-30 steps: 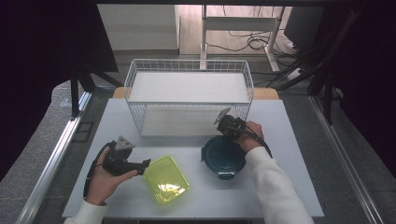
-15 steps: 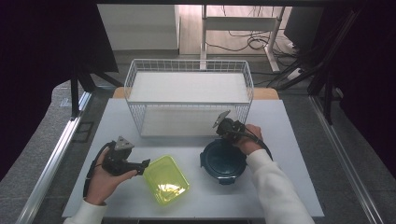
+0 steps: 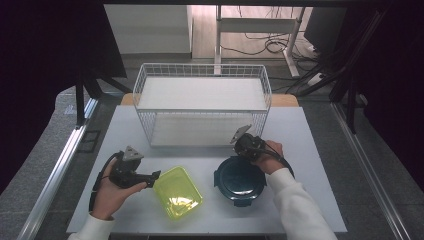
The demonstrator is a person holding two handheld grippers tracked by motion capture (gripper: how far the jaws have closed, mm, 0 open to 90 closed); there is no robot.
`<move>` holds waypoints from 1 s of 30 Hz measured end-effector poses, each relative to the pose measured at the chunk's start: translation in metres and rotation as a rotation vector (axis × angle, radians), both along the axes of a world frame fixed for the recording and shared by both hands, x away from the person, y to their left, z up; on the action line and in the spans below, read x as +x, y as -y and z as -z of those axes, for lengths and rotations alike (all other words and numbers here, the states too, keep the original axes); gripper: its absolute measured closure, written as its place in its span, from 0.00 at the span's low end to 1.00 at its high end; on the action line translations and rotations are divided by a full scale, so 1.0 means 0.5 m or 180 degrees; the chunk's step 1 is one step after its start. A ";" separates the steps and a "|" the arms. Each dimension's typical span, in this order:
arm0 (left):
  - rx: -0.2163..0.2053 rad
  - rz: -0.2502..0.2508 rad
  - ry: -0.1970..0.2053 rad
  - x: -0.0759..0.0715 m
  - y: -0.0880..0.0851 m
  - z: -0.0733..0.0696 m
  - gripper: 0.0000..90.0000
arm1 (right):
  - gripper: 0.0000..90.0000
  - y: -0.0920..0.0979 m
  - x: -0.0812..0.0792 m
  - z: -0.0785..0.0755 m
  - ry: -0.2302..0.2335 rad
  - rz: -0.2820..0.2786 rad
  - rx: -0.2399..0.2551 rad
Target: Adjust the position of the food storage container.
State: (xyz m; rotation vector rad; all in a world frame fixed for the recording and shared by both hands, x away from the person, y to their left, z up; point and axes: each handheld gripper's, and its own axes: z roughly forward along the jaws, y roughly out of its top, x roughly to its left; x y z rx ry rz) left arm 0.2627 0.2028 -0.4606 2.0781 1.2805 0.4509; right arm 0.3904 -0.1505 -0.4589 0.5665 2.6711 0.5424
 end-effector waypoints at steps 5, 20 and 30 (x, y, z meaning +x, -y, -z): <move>-0.0008 -0.0010 -0.0001 -0.001 0.000 0.000 0.21 | 1.00 0.009 -0.017 0.000 -0.0014 -0.0011 0.0032; 0.0001 0.0009 0.0013 -0.003 0.005 -0.003 0.21 | 1.00 0.018 -0.034 0.000 -0.0066 0.0018 0.0071; -0.0013 0.0009 0.0017 -0.007 0.012 -0.008 0.21 | 0.99 0.028 -0.042 -0.016 0.0009 0.0110 0.0298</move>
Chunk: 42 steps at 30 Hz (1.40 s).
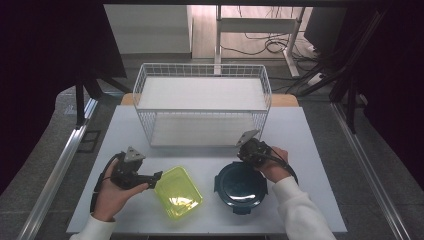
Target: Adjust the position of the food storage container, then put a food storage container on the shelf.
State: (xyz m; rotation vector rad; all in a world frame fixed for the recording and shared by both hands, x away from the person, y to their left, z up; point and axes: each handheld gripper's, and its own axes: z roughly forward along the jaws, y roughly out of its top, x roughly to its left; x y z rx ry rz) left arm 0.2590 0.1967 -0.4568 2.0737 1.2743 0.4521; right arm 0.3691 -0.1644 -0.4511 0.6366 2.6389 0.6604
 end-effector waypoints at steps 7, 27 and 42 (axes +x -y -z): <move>-0.0106 0.0051 0.0096 -0.008 0.017 -0.019 0.19 | 0.99 0.042 -0.063 -0.045 0.0227 0.0178 0.0474; -0.0301 -0.0070 0.0084 -0.018 0.037 -0.025 0.11 | 0.20 0.178 -0.188 -0.030 -0.0114 0.1035 0.1511; -0.0518 0.0032 -0.0005 -0.025 0.055 -0.021 0.11 | 0.18 0.194 -0.179 -0.031 -0.0156 0.1184 0.1762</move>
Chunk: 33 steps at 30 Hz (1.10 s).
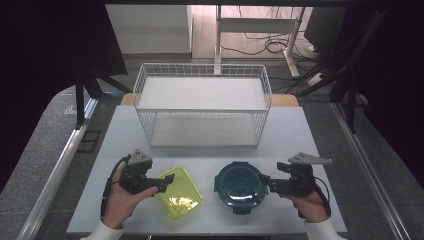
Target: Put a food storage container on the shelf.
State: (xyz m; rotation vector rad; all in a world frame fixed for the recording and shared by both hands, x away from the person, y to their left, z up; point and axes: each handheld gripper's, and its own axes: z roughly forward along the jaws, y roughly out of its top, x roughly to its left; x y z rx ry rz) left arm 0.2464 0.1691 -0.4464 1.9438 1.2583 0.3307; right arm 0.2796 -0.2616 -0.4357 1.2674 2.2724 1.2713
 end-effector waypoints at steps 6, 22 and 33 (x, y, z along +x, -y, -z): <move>-0.0151 0.0055 -0.0025 -0.001 0.036 -0.015 0.09 | 0.15 0.009 -0.002 0.003 -0.0137 0.0027 0.0160; -0.0718 0.0555 -0.0762 0.078 0.176 -0.006 0.10 | 0.12 0.020 -0.005 0.033 -0.0566 0.0083 0.0500; -0.0790 0.0607 -0.1045 0.103 0.229 0.029 0.12 | 0.12 0.016 0.006 0.054 -0.0733 0.0055 0.0612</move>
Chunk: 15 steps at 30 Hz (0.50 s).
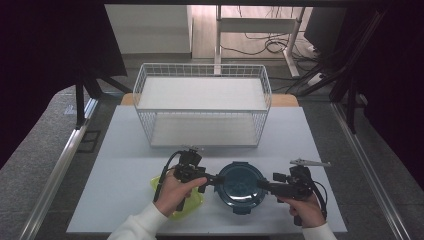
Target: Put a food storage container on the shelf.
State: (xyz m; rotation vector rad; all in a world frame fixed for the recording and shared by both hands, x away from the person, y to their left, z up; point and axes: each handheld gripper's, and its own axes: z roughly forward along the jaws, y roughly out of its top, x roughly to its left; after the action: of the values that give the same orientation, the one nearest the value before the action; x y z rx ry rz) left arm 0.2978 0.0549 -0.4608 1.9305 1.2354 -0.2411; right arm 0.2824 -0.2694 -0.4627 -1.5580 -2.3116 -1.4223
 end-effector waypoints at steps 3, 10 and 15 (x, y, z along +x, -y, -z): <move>-0.0031 -0.0007 -0.0070 0.003 0.006 0.006 0.12 | 0.12 -0.001 0.003 0.008 -0.0071 -0.0003 0.0039; -0.0115 0.0068 -0.0235 0.012 0.021 0.033 0.13 | 0.12 -0.003 0.011 0.027 -0.0242 -0.0030 0.0185; -0.0118 0.0146 -0.0315 0.012 0.033 0.044 0.13 | 0.12 -0.007 0.014 0.033 -0.0316 -0.0025 0.0244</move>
State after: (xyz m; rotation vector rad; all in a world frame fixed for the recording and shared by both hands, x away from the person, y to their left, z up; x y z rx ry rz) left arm 0.3040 0.0382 -0.4829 1.9363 1.2427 -0.3848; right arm 0.2893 -0.2660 -0.4792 -1.5595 -2.1791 -1.3810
